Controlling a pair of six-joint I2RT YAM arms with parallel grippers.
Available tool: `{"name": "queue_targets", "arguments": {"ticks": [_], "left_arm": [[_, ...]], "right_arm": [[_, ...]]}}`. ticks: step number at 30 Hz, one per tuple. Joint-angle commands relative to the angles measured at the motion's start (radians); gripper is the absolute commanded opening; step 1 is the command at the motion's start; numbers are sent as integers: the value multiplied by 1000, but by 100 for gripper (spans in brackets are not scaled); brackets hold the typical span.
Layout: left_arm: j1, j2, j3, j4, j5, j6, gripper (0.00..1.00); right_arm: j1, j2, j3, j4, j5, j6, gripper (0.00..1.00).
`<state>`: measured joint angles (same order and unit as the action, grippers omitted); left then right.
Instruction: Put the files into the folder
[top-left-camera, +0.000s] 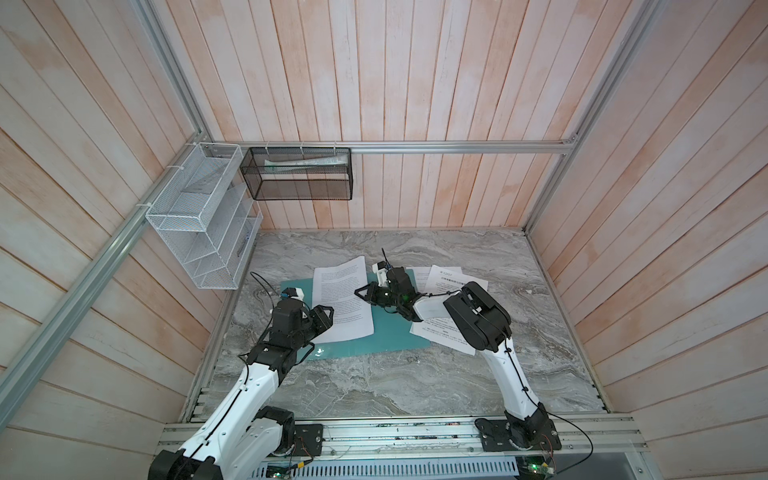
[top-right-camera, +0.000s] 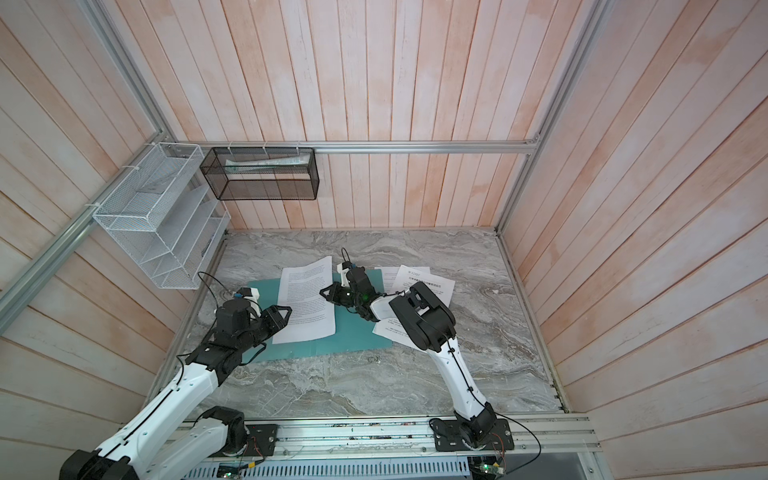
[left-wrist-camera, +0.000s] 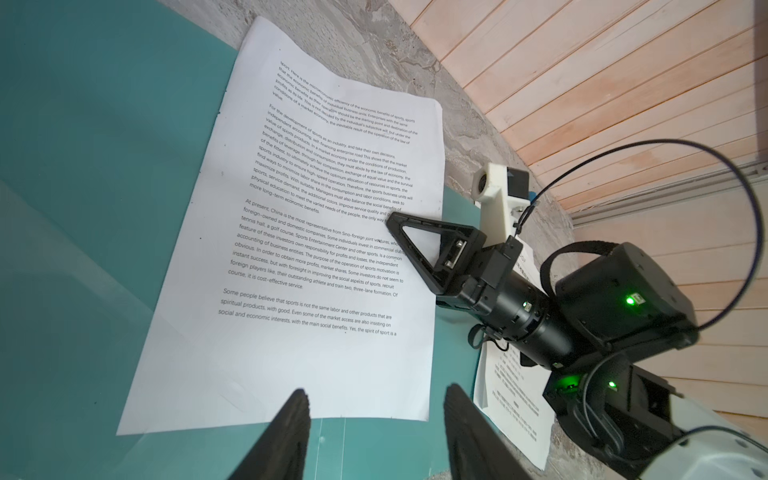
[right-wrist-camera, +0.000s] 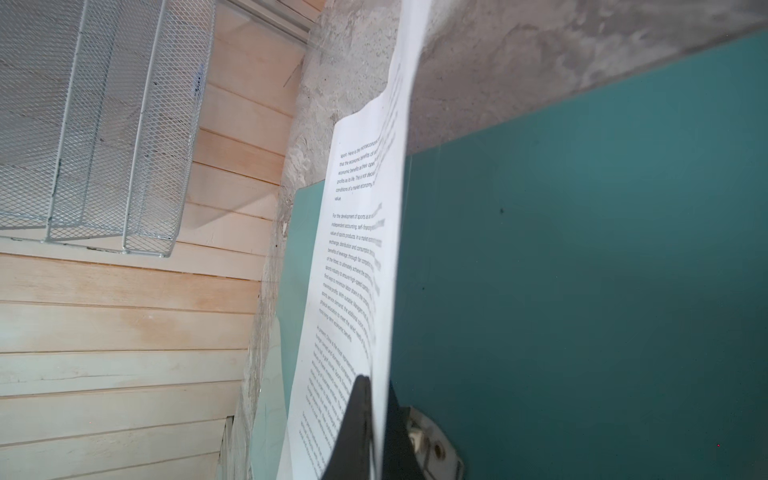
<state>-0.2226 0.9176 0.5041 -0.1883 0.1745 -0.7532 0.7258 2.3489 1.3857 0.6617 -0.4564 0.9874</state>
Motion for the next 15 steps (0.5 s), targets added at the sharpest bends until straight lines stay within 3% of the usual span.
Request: {"name": "queue_targets", "arguments": {"ticks": [1, 15], "left_arm": [[5, -10, -24, -8, -17, -7, 54], [5, -32, -53, -4, -22, -23, 53]], "right_arm": [[14, -16, 12, 34, 47, 10, 0], [69, 15, 92, -18, 67, -7, 0]]}}
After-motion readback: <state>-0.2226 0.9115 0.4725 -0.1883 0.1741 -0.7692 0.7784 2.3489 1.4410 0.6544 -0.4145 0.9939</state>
